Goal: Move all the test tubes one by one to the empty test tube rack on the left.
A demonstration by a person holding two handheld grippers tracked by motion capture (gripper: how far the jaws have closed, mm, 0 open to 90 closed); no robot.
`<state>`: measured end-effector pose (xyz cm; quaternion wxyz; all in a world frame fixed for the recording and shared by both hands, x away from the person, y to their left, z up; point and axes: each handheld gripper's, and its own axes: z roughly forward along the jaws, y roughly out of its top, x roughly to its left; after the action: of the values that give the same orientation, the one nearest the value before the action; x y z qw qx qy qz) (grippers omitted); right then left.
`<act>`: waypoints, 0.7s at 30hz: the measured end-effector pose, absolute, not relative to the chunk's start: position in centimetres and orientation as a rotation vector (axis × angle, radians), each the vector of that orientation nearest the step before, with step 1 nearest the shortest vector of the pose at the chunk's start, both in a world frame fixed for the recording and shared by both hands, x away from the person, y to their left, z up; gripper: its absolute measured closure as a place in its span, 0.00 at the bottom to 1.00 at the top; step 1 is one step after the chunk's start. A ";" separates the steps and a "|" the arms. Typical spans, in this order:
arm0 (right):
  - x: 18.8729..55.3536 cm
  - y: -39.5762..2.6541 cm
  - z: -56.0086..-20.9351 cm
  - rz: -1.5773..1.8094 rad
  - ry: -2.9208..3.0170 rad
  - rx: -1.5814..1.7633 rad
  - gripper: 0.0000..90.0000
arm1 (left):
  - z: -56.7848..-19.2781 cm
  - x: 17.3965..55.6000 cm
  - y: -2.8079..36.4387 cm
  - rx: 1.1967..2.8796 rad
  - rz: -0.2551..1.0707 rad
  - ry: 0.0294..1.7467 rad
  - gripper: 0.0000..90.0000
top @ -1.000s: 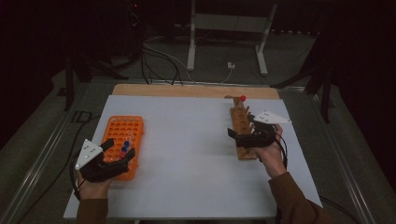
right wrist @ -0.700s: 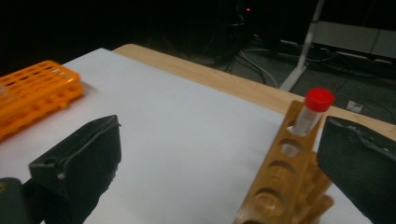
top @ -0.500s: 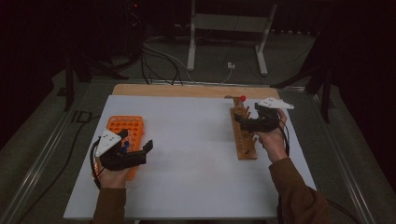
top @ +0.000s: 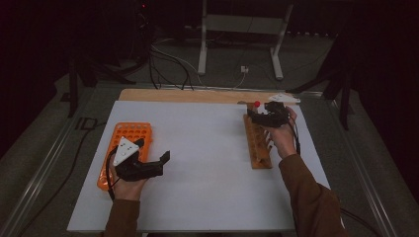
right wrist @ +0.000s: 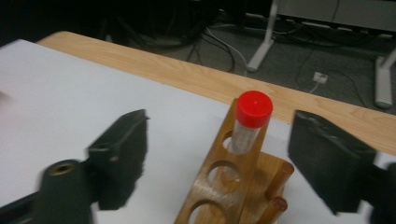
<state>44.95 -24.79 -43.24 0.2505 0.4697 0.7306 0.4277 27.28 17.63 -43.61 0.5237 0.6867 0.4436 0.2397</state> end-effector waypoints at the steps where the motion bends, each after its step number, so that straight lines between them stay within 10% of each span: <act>1: 45.3 -24.8 -43.5 1.151 1.988 1.286 0.29 | -43.7 27.3 17.6 1.649 0.571 1.059 0.01; 15: 47.9 -24.2 -44.3 1.053 1.965 1.388 0.77 | -44.2 27.4 16.0 1.697 0.536 1.030 0.01; 21: 47.4 -24.6 -43.7 1.078 1.949 1.364 0.78 | -44.3 27.4 15.9 1.704 0.536 1.028 0.01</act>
<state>47.36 -24.59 -43.73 0.2620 0.5040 0.7202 0.3982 27.44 15.86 -44.34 0.5143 0.7090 0.4279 0.2229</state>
